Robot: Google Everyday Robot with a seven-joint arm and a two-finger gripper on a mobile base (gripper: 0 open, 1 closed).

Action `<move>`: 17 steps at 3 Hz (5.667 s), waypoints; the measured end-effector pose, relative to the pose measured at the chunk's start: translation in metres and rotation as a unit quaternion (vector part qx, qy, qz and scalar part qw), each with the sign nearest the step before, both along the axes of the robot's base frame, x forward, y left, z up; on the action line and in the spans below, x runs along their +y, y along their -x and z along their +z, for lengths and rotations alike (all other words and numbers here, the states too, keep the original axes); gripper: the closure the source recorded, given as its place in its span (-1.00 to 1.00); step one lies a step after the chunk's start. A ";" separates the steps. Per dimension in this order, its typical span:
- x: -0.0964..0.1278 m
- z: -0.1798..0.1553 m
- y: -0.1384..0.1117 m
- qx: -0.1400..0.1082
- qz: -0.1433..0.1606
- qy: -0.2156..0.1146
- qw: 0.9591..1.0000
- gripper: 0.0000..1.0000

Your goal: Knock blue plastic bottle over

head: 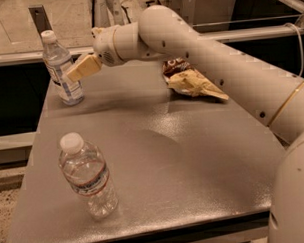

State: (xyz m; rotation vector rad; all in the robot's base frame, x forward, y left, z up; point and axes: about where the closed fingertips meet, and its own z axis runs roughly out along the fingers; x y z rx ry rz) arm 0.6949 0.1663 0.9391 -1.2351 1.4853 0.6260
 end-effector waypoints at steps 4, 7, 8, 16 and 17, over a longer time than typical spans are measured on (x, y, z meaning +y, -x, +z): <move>0.081 -0.018 0.035 0.099 0.036 -0.057 0.993 0.09; -0.016 0.059 0.044 0.031 -0.005 0.053 0.998 1.00; -0.052 0.049 0.055 0.068 -0.022 0.123 0.990 1.00; -0.023 -0.083 0.123 0.114 0.138 0.352 0.919 -0.90; -0.022 -0.083 0.123 0.112 0.137 0.351 0.920 -1.00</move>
Offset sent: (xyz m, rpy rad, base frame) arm -0.0236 0.0827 -0.0303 0.1106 0.2340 0.0383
